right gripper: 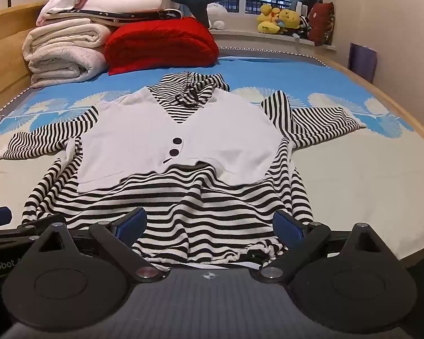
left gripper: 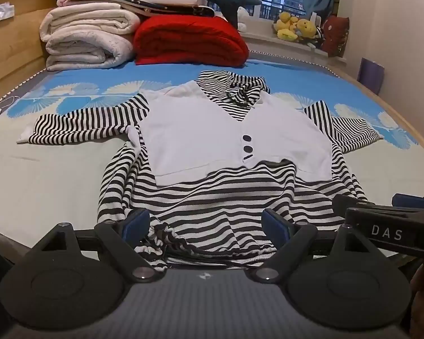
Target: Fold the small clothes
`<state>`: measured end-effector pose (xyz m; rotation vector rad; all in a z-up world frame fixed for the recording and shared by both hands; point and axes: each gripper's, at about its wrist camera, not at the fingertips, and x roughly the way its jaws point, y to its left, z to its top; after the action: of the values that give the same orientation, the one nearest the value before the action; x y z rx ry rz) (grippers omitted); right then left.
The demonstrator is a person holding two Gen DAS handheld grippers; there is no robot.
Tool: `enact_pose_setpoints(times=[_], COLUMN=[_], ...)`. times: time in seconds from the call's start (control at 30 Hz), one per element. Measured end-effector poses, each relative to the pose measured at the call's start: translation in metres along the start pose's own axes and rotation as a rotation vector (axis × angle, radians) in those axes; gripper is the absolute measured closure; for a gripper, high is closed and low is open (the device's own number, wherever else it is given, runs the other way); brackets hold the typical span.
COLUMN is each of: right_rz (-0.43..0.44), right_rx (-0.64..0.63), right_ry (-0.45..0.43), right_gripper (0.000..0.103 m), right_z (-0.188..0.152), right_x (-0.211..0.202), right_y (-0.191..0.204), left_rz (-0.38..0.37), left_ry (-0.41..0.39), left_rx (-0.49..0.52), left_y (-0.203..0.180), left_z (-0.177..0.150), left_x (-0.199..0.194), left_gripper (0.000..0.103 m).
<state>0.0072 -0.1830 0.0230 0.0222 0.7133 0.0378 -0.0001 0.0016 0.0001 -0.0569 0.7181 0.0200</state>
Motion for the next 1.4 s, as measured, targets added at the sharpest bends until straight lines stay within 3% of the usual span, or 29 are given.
enact_pose_setpoints(times=[1.13,1.4], right_rz=[0.000,0.010], right_rx=[-0.001,0.002], right_ry=[-0.014,-0.024], right_gripper=[0.007,0.007], right_z=[-0.0044,-0.0048], right_x=[0.0042,0.0059], right_y=[-0.0008,-0.0002], left_rz=[0.001,-0.013], left_ry=[0.029,0.044], left_rx=[-0.023,-0.027], left_y=[0.0057,0.0024], left_z=[-0.0013,0.0027], left_x=[0.0044,0.0024], left_gripper=[0.014,0.026])
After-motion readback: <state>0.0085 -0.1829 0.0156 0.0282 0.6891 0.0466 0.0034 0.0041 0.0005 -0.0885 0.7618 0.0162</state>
